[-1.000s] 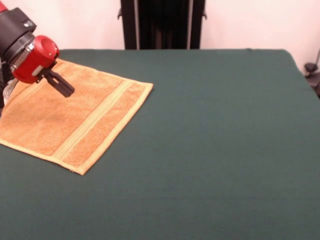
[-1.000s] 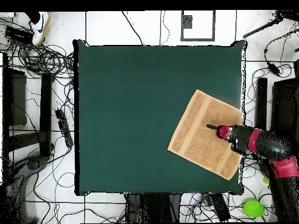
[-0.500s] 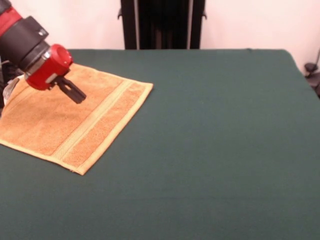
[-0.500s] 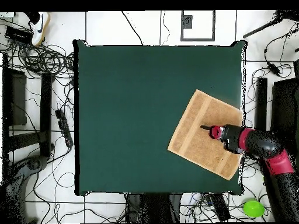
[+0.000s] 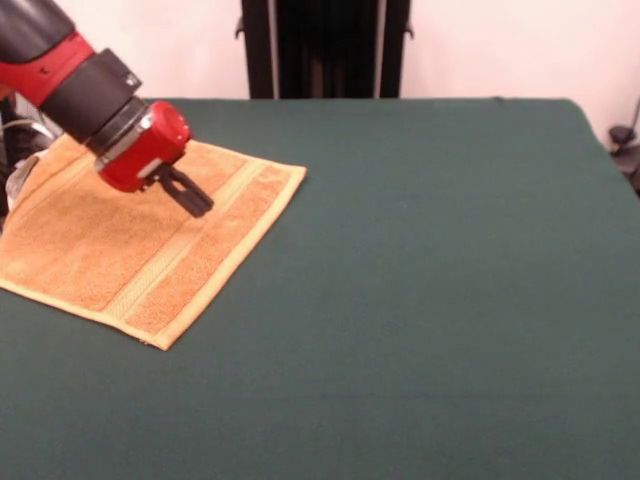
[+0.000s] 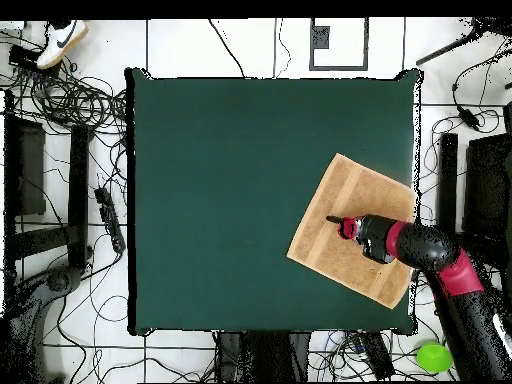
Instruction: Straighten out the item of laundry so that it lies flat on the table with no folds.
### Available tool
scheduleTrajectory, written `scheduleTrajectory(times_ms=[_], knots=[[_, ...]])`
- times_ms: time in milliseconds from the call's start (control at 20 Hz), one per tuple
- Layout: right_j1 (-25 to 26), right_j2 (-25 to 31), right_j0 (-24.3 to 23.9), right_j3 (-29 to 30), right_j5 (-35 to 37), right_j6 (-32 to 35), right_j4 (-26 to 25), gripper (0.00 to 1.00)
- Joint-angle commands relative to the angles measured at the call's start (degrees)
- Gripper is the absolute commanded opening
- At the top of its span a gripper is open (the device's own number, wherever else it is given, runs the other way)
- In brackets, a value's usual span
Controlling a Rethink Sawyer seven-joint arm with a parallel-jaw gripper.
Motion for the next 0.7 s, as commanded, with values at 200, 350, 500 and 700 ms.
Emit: scheduleTrajectory(times_ms=[200,350,500,700], knots=[[2.50,-8.44,6.32,-0.09,-6.86,-0.97,-4.59,0.00],[4.39,-10.11,7.62,-3.25,-8.25,-2.34,-6.00,0.00],[5.27,-12.37,9.65,-6.35,-9.75,-2.53,-7.87,0.00],[7.01,-14.48,11.14,-9.73,-12.80,-2.69,-10.70,0.00]])
